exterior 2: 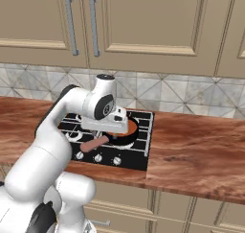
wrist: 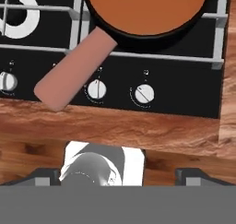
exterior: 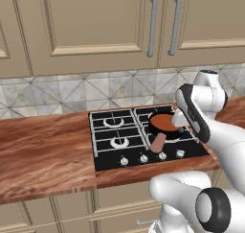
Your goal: Wait until the marinara sauce is simmered to a deep red color and then turn off the stove.
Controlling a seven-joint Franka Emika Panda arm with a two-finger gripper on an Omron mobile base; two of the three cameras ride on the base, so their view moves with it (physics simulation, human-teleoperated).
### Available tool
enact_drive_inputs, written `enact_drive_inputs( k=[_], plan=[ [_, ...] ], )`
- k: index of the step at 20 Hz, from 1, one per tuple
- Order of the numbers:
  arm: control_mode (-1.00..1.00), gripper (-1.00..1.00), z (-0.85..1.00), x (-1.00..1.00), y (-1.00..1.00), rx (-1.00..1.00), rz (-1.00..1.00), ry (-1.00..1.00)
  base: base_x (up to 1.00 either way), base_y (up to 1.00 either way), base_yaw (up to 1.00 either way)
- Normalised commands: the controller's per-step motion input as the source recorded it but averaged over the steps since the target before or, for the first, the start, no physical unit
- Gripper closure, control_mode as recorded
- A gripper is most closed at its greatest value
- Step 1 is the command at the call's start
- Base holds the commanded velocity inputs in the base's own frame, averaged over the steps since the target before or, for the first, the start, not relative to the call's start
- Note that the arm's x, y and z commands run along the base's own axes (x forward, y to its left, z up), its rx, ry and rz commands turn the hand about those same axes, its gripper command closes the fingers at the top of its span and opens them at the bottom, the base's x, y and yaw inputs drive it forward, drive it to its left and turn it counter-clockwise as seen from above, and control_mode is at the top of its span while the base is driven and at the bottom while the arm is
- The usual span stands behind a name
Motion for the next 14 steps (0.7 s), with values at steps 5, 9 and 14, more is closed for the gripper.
enact_drive_inputs(
  k=[5,9,14],
  plan=[
    [-1.00,-1.00,-0.54,0.11,-0.07,-0.06,0.08,0.16,0.00,0.00,0.00],
    [-1.00,-1.00,-0.54,0.11,-0.09,-0.01,0.17,0.14,0.00,0.00,0.00],
    [-1.00,-1.00,-0.45,0.06,-0.21,0.00,0.15,0.12,0.00,0.00,0.00]
  ],
)
